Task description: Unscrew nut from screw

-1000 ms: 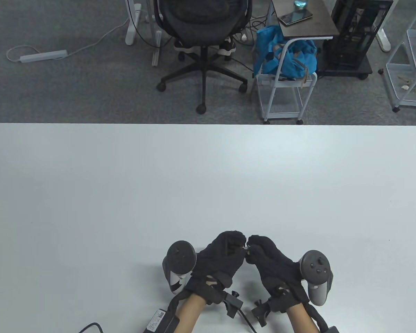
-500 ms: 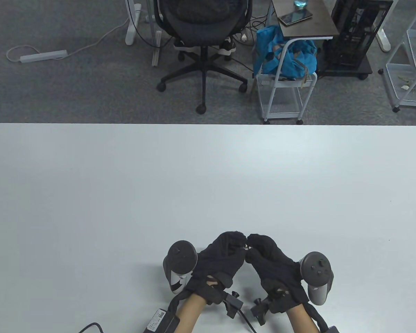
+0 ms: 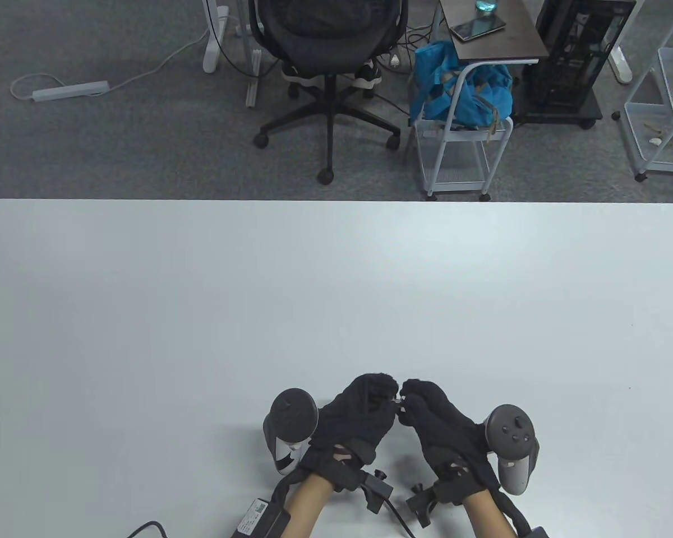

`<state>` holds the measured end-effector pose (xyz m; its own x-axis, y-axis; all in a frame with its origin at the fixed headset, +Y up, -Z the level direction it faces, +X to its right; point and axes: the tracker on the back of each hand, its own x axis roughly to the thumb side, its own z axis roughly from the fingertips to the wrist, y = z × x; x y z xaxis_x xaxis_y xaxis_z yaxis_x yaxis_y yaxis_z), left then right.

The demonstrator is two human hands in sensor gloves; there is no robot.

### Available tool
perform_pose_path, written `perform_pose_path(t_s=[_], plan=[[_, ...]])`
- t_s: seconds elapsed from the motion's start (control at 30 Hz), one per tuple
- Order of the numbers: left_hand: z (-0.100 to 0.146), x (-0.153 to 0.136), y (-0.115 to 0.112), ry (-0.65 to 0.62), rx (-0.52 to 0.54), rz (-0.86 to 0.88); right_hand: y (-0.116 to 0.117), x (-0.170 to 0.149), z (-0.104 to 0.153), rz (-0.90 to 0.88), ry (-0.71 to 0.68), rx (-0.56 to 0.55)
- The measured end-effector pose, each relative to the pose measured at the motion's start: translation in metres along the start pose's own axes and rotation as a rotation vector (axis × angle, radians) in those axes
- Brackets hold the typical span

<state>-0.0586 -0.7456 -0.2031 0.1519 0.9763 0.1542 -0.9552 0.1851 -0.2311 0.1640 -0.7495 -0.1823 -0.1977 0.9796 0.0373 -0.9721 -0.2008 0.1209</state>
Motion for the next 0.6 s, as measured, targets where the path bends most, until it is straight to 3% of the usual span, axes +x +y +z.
perform_pose_path(t_s=[0.4,0.6], plan=[[0.0,-0.001,0.001,0.002,0.004,0.015,-0.002,0.011,0.0,0.011,-0.109,-0.015],[0.0,-0.003,0.003,0.015,0.018,0.039,-0.001,0.007,-0.001,-0.045,-0.081,0.013]])
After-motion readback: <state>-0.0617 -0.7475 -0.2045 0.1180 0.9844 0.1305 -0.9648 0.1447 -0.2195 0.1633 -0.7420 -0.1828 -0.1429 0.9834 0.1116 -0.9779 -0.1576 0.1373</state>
